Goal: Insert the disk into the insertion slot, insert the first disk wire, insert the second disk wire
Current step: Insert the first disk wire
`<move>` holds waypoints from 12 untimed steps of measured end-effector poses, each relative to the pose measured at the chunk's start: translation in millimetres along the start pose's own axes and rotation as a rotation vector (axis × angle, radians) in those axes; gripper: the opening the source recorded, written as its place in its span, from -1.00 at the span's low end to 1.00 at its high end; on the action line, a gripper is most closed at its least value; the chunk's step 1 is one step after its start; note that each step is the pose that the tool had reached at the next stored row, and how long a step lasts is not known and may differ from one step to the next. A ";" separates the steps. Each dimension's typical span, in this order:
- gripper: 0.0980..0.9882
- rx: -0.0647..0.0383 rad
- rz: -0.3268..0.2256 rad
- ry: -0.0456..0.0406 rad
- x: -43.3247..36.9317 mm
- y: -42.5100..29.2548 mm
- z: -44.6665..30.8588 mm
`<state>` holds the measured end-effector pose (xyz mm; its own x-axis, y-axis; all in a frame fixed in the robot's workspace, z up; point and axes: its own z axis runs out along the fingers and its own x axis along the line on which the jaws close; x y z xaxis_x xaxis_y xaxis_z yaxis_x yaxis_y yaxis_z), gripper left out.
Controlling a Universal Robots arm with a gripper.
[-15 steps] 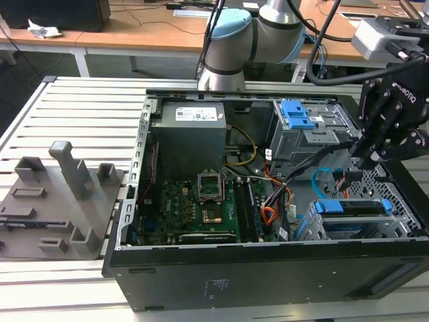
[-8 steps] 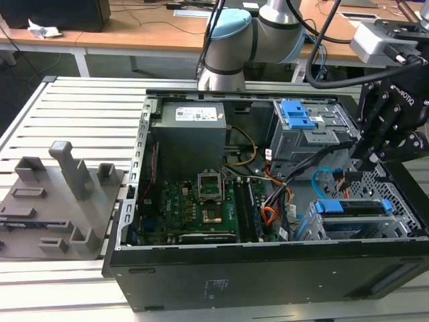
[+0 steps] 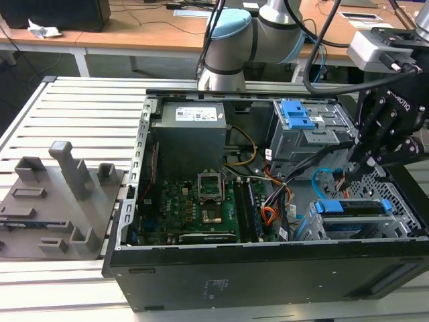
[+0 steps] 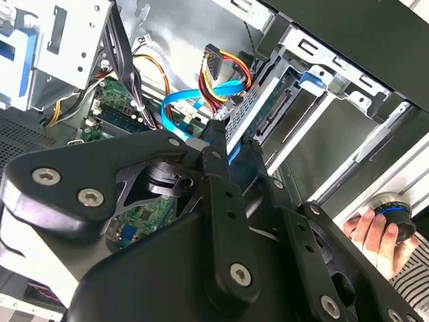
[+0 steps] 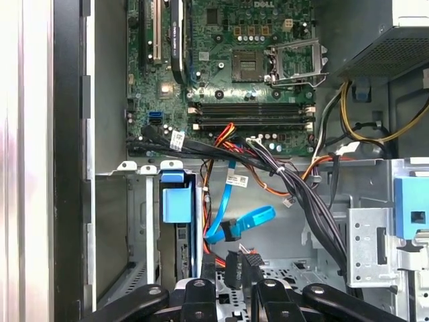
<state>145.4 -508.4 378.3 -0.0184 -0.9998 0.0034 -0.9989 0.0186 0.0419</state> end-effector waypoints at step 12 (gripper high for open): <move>-0.54 0.000 0.000 0.0030 -3.9 -6.3 16.6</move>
<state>151.1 -504.6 361.5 -0.0185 -0.9998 0.0064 -0.9989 0.0187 0.0419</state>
